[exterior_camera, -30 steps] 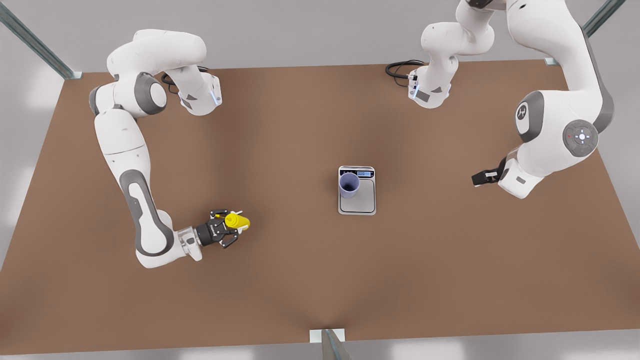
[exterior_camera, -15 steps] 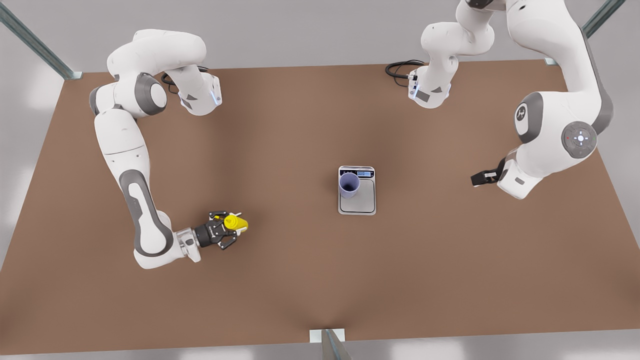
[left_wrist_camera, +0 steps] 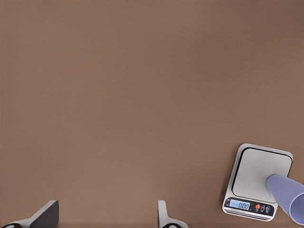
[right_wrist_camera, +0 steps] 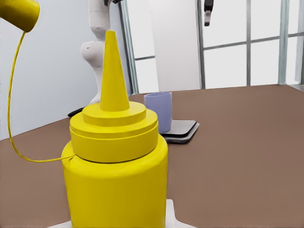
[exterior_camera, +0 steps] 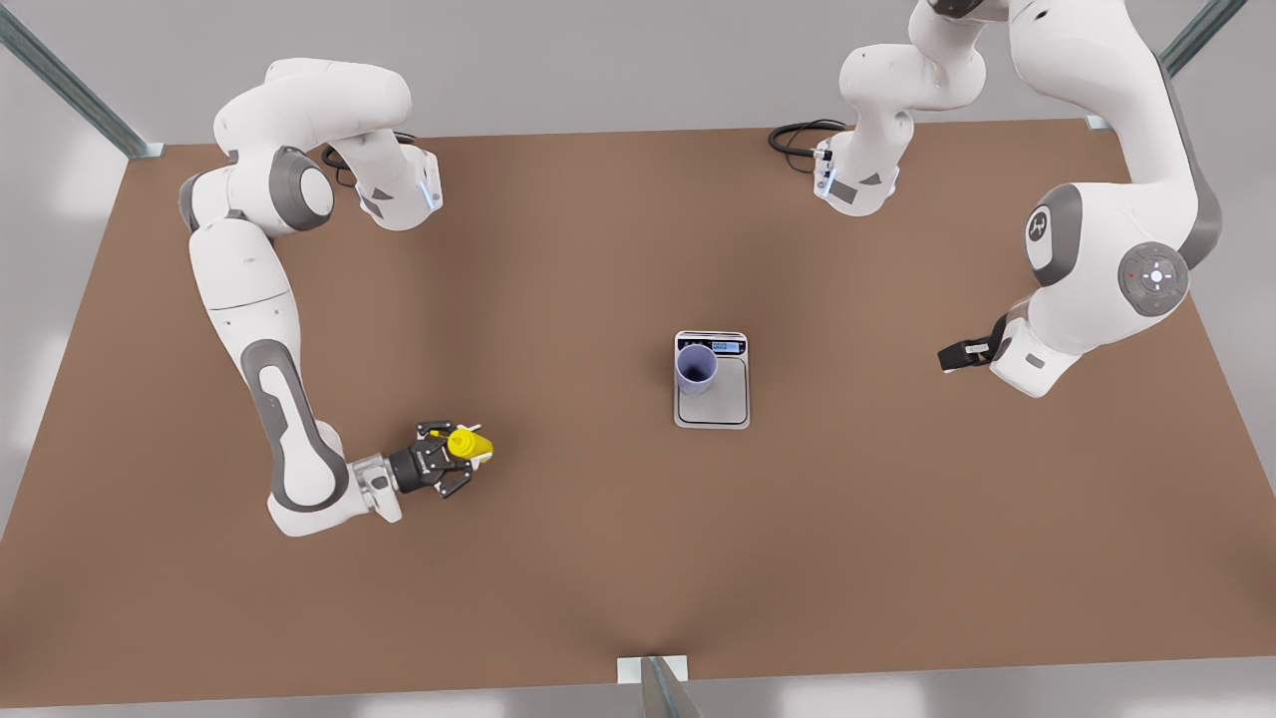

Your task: Move cup to the weight, pick up sauce bottle, pour sauce

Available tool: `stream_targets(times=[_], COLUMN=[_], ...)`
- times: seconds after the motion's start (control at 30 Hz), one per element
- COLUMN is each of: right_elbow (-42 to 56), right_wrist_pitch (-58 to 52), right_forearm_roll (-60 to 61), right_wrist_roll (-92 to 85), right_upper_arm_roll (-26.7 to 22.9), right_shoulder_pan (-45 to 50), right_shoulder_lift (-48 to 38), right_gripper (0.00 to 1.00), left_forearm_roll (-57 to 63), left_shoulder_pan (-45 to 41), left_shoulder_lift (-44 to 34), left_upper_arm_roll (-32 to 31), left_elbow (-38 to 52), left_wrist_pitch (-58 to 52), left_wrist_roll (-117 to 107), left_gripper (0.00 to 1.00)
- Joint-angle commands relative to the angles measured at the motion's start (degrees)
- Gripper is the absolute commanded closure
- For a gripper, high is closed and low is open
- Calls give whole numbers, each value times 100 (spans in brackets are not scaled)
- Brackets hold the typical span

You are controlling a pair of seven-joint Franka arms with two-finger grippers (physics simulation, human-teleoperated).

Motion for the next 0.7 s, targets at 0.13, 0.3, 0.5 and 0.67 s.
stream_targets(times=[0.13,0.3,0.5,0.67], right_elbow=[-1,-1,-1,-1], right_wrist_pitch=[72,89,89,89], right_forearm_roll=[-14,-84,-84,-93], right_wrist_roll=[-33,-41,-41,-41], right_upper_arm_roll=[-8,1,-8,-8], right_shoulder_pan=[9,9,26,26], right_shoulder_lift=[0,53,79,106], right_gripper=[45,45,45,45], left_forearm_roll=[0,0,0,9], left_shoulder_pan=[-9,-9,0,0], left_shoulder_lift=[0,8,17,17], left_upper_arm_roll=[0,0,0,0], left_elbow=[0,0,9,0], left_wrist_pitch=[0,0,0,0], left_wrist_roll=[0,0,0,0], left_gripper=[0,0,0,0])
